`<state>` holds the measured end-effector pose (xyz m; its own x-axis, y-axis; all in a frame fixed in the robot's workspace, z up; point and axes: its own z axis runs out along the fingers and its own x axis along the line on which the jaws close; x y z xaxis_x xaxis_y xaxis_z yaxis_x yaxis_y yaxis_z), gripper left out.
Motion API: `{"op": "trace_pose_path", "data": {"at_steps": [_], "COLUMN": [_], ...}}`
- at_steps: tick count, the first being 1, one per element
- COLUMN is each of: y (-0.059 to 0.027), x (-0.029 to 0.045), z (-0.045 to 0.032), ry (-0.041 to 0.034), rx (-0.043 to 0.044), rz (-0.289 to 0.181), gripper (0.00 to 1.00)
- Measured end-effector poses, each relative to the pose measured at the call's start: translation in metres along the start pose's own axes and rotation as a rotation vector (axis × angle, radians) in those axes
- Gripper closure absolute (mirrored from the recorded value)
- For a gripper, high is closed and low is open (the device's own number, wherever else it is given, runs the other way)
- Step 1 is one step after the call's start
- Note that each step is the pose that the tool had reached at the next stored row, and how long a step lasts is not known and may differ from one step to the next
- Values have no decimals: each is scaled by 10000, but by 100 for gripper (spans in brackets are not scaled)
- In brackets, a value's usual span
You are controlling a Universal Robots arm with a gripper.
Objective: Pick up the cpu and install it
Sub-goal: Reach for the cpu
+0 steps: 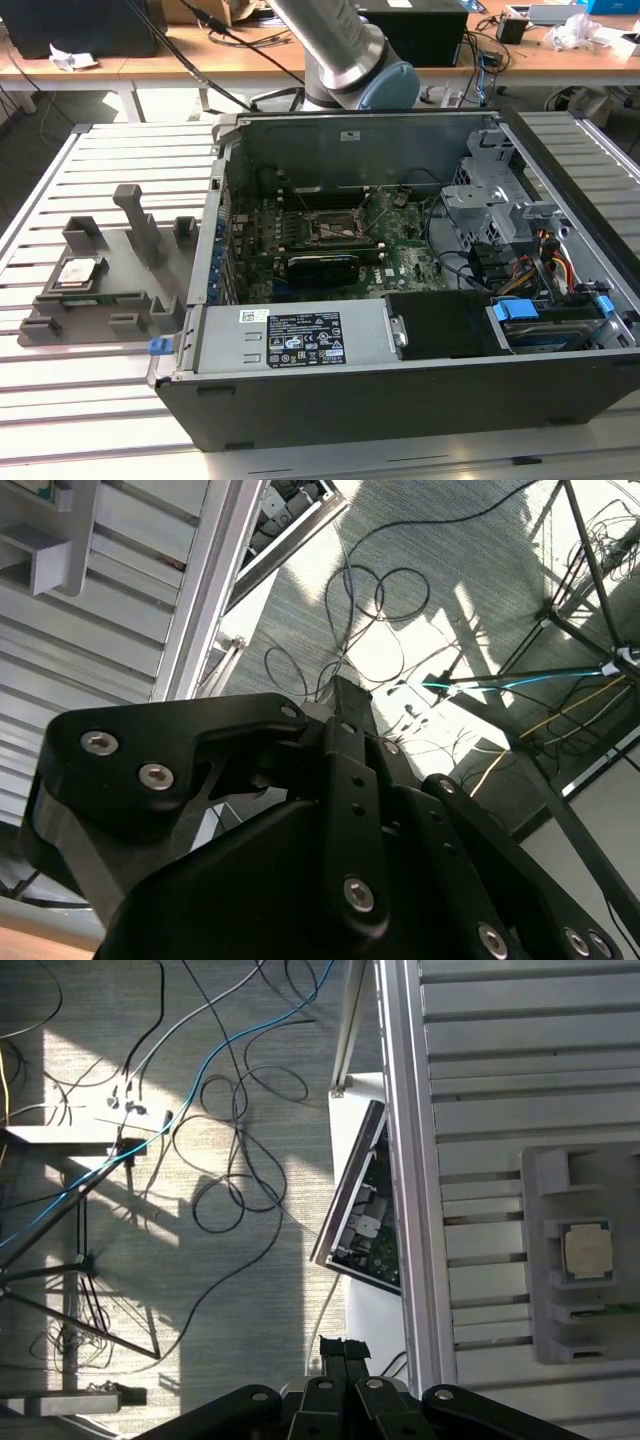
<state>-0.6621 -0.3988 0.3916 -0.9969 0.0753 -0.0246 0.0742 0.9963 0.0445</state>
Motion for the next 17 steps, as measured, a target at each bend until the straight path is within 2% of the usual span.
{"op": "trace_pose_path", "data": {"at_steps": [4, 10, 12, 17], "y": [-9, -17, -22, -31], "x": [117, 226, 300, 417], "z": [-3, -7, -8, -10], "ry": [0, 1, 0, 1], "rx": [0, 1, 1, 0], "rz": [0, 0, 0, 0], "gripper": [89, 89, 89, 89]}}
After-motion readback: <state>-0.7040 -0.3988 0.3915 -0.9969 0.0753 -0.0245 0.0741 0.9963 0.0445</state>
